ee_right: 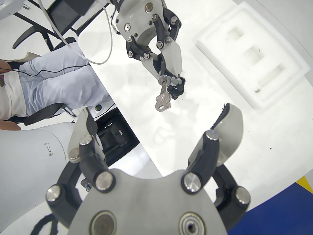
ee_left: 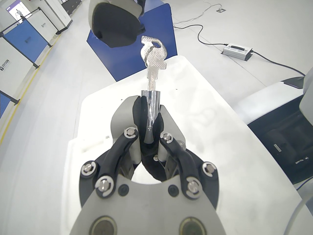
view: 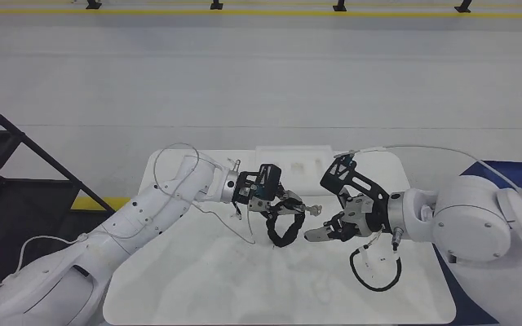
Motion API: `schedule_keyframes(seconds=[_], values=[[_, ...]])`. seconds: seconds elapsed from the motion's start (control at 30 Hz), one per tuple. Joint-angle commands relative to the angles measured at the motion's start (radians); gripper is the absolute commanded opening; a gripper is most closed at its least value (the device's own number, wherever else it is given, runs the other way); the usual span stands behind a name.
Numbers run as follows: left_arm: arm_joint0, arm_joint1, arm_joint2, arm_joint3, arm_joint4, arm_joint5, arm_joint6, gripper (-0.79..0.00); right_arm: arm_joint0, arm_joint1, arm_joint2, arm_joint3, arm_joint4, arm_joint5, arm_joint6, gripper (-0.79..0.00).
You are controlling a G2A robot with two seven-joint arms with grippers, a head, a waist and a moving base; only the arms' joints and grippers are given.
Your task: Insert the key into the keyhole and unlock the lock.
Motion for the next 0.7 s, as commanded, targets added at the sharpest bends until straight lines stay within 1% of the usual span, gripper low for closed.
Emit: schedule_keyframes(seconds=[0.0,0.17,0.2,0.23,0.27,0.3,0.37,0.43,0.57,0.6,0.67], values=[[-0.022,0.014,0.013,-0.01,-0.036,0.0,-0.019,-0.785,0.0,0.0,0.0,0.0,0.0,0.0,0.0,0.0],[-0.054,0.044,0.032,-0.045,-0.102,0.0,-0.071,-0.785,-0.003,0.0,0.0,0.002,-0.001,-0.001,-0.006,0.0],[-0.059,0.05,0.038,-0.049,-0.106,0.0,-0.092,-0.785,-0.013,0.001,-0.001,0.011,-0.013,0.0,-0.018,0.0],[-0.063,0.054,0.044,-0.052,-0.113,0.0,-0.113,-0.785,-0.018,0.003,-0.004,0.013,-0.031,-0.004,-0.004,0.0],[-0.065,0.058,0.049,-0.056,-0.127,0.0,-0.127,-0.785,-0.015,0.005,-0.008,0.008,-0.044,-0.027,0.018,0.0],[-0.067,0.062,0.055,-0.06,-0.142,0.0,-0.138,-0.785,-0.011,0.005,-0.004,0.013,-0.052,-0.04,0.009,0.0],[-0.071,0.068,0.067,-0.067,-0.167,0.0,-0.161,-0.785,-0.005,0.008,-0.013,0.014,-0.079,-0.122,0.024,0.0],[-0.077,0.073,0.078,-0.073,-0.192,0.0,-0.18,-0.785,0.008,0.01,-0.015,0.032,-0.116,-0.208,0.011,0.0],[-0.092,0.082,0.1,-0.082,-0.237,0.0,-0.215,-0.785,0.021,0.013,-0.036,0.052,-0.171,-0.422,-0.015,0.0],[-0.095,0.084,0.109,-0.084,-0.247,0.0,-0.225,-0.785,0.023,0.013,-0.039,0.06,-0.179,-0.472,-0.034,0.0],[-0.105,0.086,0.124,-0.085,-0.269,0.0,-0.24,-0.785,0.025,0.017,-0.057,0.054,-0.238,-0.538,-0.091,0.0]])
